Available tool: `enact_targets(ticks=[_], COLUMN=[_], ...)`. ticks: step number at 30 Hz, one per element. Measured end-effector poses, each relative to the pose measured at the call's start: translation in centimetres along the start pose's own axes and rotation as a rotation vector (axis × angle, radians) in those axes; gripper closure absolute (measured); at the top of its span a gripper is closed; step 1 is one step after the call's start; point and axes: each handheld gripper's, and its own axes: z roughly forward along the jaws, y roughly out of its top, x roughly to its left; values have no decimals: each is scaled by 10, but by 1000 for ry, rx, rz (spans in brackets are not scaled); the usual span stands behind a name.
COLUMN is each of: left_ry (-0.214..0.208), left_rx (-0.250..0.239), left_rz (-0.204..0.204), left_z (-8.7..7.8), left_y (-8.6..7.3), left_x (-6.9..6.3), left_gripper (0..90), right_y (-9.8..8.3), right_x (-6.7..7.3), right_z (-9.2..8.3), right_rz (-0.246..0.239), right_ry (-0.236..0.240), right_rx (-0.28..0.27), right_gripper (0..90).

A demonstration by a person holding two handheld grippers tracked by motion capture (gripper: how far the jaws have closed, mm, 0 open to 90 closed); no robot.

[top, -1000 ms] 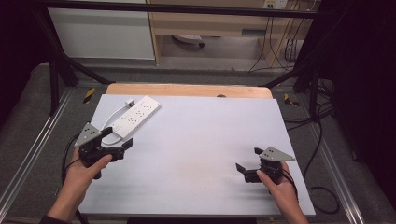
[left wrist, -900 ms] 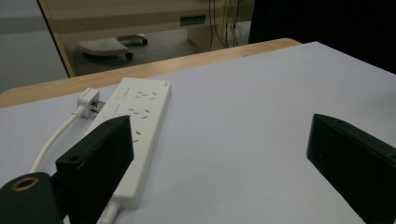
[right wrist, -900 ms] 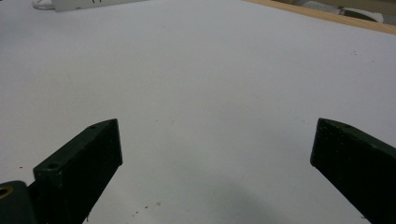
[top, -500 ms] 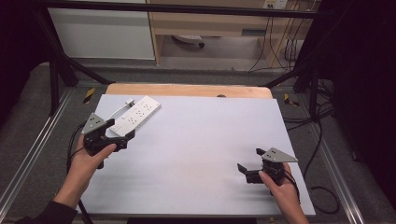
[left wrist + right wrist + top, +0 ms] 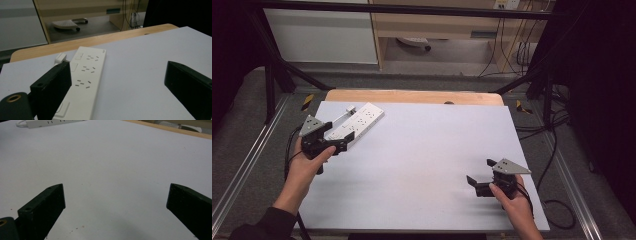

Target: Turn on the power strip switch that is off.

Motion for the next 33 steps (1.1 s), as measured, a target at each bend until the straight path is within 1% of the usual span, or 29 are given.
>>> enact_targets(ticks=[5,9,13,14,16,20,24,25,29,30,33], left_ry=[18,29,43,46,53,73,85,97,110,119,126], left_rx=[-12,-8,-8,-10,-9,8,16,31,45,54,67], left_rz=[1,2,-7,-24,-39,-39,-40,-39,-41,-35,-34], left_z=[5,9,15,17,20,26,31,34,41,45,50], left_y=[3,5,6,7,7,8,8,8,7,7,6], left_x=[4,7,13,17,22,31,36,40,44,47,49], left_gripper=[80,80,81,82,85,87,89,90,94,94,94], right_y=[0,0,0,0,0,-1,-1,-1,-1,-1,-1], right_x=[1,1,1,1,0,0,0,0,0,-1,-2], right_z=[-1,-1,-1,-2,-2,-1,-1,-1,-2,-3,-4], right_rz=[-2,0,-3,0,2,0,5,5,6,3,11], right_ry=[0,-1,1,1,1,3,7,7,6,5,3], right_rx=[1,2,0,-2,-1,0,5,6,9,5,1], right_gripper=[26,26,26,26,26,26,25,26,26,26,26])
